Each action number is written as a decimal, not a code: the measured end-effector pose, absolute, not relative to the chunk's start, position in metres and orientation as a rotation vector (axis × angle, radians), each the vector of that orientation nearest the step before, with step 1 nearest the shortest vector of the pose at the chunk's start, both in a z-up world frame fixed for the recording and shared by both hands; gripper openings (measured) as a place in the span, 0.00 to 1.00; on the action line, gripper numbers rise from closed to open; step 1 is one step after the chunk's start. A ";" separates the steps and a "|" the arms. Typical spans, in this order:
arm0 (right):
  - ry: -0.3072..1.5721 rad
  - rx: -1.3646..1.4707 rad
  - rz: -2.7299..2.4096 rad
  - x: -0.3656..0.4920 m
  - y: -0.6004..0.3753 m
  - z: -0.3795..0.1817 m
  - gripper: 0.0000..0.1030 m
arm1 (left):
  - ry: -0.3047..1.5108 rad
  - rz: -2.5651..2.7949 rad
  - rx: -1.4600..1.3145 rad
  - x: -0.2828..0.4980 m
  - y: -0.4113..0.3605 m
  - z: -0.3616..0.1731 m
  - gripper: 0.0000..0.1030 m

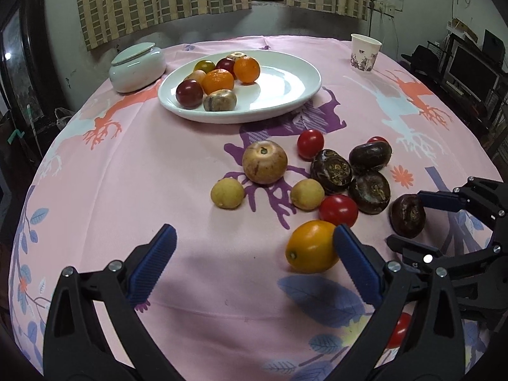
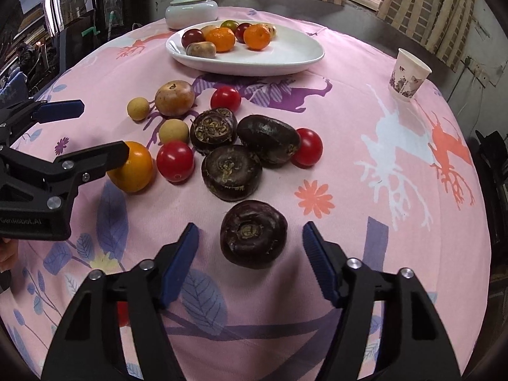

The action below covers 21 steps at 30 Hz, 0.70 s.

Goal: Organize fruits
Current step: 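Grasp the dark brown date with the right tool, then grasp the yellow-orange tomato with the left tool while the right tool holds the date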

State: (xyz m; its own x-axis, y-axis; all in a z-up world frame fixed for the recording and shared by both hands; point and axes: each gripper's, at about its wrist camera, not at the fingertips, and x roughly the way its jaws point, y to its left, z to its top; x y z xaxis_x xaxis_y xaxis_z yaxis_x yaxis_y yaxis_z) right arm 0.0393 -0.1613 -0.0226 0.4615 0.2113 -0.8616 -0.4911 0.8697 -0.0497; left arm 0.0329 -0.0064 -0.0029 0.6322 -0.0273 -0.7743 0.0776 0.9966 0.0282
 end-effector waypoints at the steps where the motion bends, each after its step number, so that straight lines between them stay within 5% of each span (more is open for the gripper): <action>1: 0.999 -0.314 0.444 0.038 -0.160 -0.022 0.49 | 0.889 -0.062 0.053 0.033 -0.005 -0.003 0.98; 2: 0.994 -0.318 0.445 0.038 -0.159 -0.020 0.41 | 0.894 -0.066 0.045 0.033 -0.005 -0.003 0.98; 16: 0.932 -0.213 0.423 0.041 -0.175 -0.001 0.41 | 0.876 -0.101 0.122 0.031 -0.023 -0.013 0.96; 19: 0.929 -0.217 0.432 0.040 -0.173 -0.001 0.41 | 0.885 -0.120 0.114 0.034 -0.021 -0.017 0.75; 21: 0.927 -0.215 0.428 0.040 -0.173 -0.001 0.41 | 0.922 -0.165 0.089 0.037 -0.021 -0.023 0.52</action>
State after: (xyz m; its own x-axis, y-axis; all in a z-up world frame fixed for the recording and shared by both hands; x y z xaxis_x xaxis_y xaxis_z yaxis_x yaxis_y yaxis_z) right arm 0.0403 -0.1731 -0.0011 0.5240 0.2639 -0.8098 -0.4458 0.8951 0.0032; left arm 0.0371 -0.0210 -0.0229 0.5925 -0.1039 -0.7988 0.1801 0.9836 0.0056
